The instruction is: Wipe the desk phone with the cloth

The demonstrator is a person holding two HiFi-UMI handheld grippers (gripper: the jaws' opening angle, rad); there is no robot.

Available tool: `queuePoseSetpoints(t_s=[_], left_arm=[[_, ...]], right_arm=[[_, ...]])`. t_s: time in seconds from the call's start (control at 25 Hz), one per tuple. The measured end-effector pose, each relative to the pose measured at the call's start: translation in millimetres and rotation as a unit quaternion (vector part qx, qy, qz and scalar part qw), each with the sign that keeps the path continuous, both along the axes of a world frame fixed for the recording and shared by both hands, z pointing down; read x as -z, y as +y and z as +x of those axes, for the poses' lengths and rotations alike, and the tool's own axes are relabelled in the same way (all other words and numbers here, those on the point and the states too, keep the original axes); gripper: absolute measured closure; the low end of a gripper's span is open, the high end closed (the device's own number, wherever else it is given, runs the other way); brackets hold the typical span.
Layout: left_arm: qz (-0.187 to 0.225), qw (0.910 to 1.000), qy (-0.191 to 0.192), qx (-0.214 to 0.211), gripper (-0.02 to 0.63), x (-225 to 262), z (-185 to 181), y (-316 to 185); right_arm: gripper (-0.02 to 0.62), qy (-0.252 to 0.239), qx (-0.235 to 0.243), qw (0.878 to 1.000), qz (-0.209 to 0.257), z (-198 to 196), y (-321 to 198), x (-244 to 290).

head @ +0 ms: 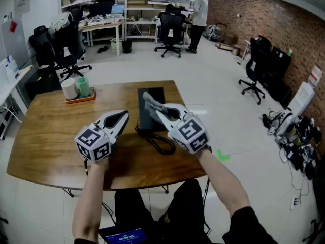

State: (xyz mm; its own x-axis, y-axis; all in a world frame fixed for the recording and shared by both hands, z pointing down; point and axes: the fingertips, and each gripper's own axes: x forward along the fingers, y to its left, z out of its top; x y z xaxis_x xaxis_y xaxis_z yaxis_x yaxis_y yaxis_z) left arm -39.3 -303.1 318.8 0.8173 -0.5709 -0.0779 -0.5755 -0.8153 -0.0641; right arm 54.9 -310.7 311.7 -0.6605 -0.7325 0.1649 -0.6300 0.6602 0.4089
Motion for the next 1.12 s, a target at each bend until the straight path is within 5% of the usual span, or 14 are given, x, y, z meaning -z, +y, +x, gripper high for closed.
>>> queuePoseSetpoints(t_s=[0.44, 0.76, 1.12], left_arm=[[0.004, 0.9998, -0.02, 0.008, 0.609, -22, 8, -5], [-0.014, 0.9991, -0.004, 0.04, 0.607, -26, -4, -16], [-0.016, 0.999, -0.005, 0.042, 0.608, -23, -6, -17]], right_arm=[[0.571, 0.091, -0.004, 0.996, -0.014, -34, -104, -17], [0.572, 0.193, -0.049, 0.98, 0.004, -36, -151, -40], [0.571, 0.326, 0.021, 0.943, 0.061, -38, -77, -74]])
